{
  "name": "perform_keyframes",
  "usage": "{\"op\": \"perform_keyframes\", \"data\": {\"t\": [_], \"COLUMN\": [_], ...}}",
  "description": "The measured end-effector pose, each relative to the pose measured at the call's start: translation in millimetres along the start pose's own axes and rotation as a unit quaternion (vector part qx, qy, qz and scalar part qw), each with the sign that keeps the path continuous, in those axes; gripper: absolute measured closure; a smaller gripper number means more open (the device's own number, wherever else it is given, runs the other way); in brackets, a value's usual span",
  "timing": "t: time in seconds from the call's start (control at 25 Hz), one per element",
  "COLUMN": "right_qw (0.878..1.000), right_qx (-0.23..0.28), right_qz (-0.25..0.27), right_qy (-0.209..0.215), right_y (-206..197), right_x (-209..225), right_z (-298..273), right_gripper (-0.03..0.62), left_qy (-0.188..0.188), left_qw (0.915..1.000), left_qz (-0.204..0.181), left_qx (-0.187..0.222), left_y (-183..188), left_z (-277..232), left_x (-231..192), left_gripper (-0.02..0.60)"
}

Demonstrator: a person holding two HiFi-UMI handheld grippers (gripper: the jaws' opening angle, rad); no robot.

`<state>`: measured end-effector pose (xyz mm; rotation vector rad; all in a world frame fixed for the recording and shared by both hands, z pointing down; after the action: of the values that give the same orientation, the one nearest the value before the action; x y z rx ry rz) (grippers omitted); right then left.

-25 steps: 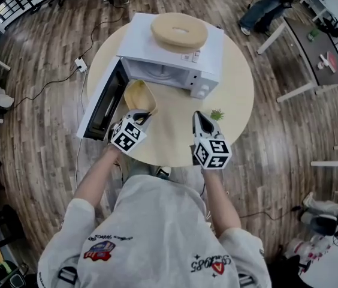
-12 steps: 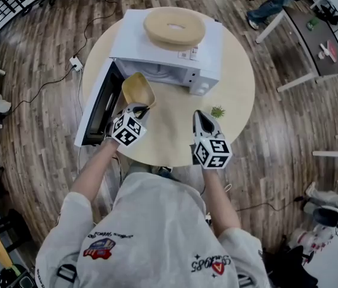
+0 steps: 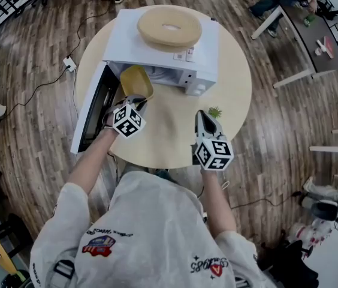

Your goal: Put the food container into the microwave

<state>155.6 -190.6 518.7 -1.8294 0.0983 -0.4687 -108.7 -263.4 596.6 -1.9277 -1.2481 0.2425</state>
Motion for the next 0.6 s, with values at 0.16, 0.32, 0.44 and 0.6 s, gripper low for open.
{"op": "perform_keyframes", "data": {"t": [0.16,0.32,0.44,0.6], "right_qw": [1.0,1.0,0.999,0.999], "right_qx": [-0.001,-0.005,-0.004,-0.003], "right_qz": [-0.001,-0.005,-0.006,-0.009], "right_qy": [-0.013,-0.025,-0.036,-0.049], "right_y": [-0.3,-2.8,-1.3,-1.7], "right_x": [8.2,17.2,23.3,31.0], "right_z": [1.6,3.3,5.9,8.6], "right_gripper": [0.602,0.602,0.602,0.602], "left_qy": [0.003,0.0,-0.002,0.002], "left_qw": [0.9994,0.9979,0.9969,0.9955], "left_qz": [-0.03,-0.06,-0.075,-0.091], "left_qx": [-0.015,-0.023,-0.023,-0.025], "left_y": [-3.3,-2.7,0.1,3.0], "left_z": [-16.7,-30.7,-39.5,-51.4], "left_x": [-8.0,-15.1,-21.9,-32.9], "left_gripper": [0.566,0.566,0.566,0.565]}}
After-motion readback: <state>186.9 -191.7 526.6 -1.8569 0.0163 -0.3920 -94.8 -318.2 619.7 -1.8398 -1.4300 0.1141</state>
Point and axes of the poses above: the fingertips, and each gripper's own axes: z backward along the fingers, x to its right, y out of its top, the point moved 9 cm from there along z, backward along the fingers, and after that the axes turned 8 degrees about x, right-handed, at the moved point
